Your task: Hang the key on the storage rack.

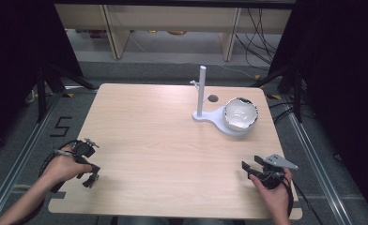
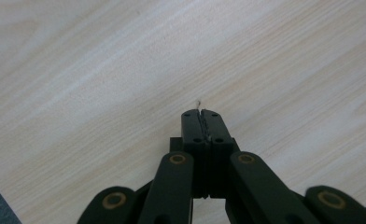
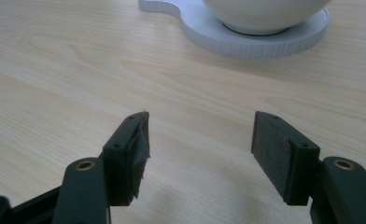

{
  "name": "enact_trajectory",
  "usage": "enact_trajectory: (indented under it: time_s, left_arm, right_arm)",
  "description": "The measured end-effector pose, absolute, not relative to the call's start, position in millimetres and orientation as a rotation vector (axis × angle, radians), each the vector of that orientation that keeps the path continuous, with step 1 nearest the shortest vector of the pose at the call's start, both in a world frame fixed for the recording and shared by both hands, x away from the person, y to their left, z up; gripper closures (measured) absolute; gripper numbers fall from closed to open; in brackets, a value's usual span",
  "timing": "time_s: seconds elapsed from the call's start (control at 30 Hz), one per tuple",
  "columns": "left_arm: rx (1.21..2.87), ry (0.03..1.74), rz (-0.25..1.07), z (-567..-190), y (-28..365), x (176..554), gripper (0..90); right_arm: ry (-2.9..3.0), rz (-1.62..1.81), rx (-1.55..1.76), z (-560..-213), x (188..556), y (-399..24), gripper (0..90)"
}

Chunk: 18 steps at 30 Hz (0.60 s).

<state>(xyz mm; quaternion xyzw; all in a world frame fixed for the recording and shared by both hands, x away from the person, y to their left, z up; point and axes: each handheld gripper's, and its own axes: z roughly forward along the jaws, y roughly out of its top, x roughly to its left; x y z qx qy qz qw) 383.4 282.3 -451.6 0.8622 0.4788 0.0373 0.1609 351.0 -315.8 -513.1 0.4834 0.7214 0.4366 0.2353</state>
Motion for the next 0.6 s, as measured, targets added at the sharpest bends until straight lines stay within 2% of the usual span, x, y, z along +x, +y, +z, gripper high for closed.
enact_trajectory:
  time_s: [0.1, 0.6]
  left_arm:
    - [2.480, 1.319, 0.136, -444, 284, 385, 89.2]
    - [2.256, 1.224, 0.334, -426, 278, 393, 89.2]
  right_arm:
    - [1.977, 1.199, 1.339, -513, 350, -315, 38.0]
    - [1.992, 1.189, 1.332, -513, 351, -315, 38.0]
